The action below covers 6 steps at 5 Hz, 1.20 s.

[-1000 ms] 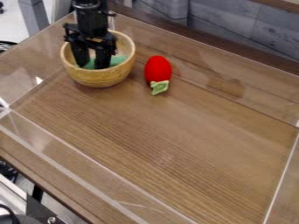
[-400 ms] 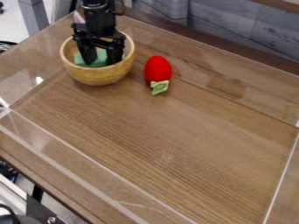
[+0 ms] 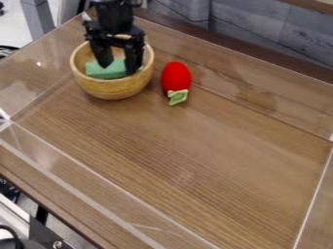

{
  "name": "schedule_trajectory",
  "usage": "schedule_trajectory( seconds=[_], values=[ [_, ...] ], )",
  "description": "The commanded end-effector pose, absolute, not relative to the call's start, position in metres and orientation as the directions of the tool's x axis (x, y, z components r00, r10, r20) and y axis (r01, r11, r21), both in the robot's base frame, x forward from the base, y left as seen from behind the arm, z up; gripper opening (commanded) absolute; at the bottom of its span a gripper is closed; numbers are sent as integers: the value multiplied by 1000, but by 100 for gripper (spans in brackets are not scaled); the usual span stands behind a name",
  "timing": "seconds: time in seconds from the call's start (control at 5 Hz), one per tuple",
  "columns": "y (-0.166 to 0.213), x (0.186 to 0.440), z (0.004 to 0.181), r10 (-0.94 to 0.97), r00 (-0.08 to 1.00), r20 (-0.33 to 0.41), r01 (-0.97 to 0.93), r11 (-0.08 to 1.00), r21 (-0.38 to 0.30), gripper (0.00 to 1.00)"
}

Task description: Put the green stick in the brown bowl

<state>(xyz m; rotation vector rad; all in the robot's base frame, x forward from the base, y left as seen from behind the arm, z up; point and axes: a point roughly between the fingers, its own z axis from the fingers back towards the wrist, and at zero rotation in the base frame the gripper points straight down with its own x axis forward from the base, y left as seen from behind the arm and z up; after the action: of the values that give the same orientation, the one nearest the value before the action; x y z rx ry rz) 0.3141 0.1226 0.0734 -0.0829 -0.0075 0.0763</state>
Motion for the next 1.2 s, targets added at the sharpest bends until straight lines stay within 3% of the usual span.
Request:
schedule_trajectory(
  seconds=[0.0, 0.4, 0.8, 1.0],
  values=[
    [113, 329, 116, 36, 993, 114, -28, 997, -71, 100],
    [68, 335, 160, 35, 984, 174, -20, 996, -85, 100],
    [52, 359, 151, -7, 986, 164, 21, 996, -87, 100],
    [59, 361, 156, -37, 988, 151, 50, 995, -85, 0]
  ],
)
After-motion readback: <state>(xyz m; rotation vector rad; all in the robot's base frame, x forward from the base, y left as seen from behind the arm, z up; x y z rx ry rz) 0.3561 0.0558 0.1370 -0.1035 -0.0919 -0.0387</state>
